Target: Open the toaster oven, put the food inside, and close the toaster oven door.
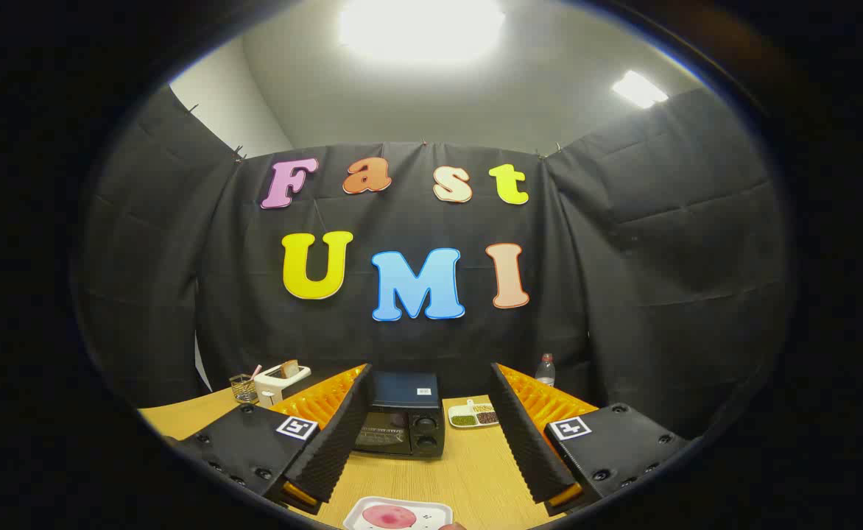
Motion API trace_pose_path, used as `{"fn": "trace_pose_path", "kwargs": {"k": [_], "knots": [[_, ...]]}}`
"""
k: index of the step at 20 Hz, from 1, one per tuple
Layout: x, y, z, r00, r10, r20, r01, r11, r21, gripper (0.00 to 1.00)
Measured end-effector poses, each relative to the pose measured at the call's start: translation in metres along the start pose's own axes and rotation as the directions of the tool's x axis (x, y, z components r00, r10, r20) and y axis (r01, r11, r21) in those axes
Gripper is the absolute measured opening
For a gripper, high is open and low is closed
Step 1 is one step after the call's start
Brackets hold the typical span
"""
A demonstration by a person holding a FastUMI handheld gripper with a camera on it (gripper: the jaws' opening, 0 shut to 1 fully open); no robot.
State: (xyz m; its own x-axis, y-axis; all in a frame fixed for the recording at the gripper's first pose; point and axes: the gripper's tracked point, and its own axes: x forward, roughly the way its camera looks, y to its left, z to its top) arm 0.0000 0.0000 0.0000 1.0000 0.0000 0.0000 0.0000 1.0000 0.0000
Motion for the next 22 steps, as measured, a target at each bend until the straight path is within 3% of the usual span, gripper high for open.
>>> {"fn": "trace_pose_path", "kwargs": {"k": [12, 22], "knots": [[-0.003, 0.009, -0.006, 1.000, 0.001, -0.017, -0.001, 1.000, 0.000, 0.98], [0.033, 0.037, -0.004, 1.000, 0.023, -0.016, -0.023, 1.000, 0.019, 0.98]]}}
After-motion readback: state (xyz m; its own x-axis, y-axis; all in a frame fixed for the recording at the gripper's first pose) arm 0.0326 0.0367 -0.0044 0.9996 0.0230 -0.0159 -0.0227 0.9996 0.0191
